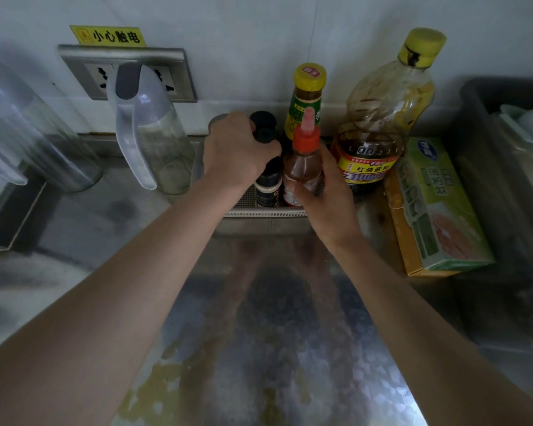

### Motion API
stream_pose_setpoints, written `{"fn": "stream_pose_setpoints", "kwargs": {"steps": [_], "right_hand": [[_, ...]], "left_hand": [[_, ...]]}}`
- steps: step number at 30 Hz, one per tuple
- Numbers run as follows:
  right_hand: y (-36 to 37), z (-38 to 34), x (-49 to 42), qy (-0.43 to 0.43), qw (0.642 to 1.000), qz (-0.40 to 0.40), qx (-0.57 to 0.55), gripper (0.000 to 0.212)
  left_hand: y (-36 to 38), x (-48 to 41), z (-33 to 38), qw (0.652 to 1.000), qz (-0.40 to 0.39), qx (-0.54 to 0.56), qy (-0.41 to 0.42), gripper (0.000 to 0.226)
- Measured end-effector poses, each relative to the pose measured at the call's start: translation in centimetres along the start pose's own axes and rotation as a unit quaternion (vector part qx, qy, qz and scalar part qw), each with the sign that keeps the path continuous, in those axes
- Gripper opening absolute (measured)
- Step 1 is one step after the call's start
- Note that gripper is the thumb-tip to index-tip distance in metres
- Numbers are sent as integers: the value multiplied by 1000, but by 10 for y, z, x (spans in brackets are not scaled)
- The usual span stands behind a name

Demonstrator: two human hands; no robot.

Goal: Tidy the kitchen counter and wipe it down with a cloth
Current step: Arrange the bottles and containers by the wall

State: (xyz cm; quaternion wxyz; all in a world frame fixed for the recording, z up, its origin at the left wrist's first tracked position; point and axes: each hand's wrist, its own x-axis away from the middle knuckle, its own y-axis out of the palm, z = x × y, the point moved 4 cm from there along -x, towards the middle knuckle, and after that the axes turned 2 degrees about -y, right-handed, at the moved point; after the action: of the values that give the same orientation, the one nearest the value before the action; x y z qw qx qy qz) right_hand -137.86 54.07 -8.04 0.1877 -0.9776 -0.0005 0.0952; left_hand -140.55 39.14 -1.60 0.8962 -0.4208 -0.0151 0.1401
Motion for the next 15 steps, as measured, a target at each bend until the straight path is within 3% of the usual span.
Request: {"fn": "stream_pose_setpoints", "kwargs": {"steps": [6,15], "right_hand": [[0,0,1,-2,1000,-5,0,66],[1,4,0,15,1000,-6,-11,70]], "left_hand": [[-2,0,3,1000,3,-23,19,36],[0,0,-6,1000,-18,14,-19,21]]}}
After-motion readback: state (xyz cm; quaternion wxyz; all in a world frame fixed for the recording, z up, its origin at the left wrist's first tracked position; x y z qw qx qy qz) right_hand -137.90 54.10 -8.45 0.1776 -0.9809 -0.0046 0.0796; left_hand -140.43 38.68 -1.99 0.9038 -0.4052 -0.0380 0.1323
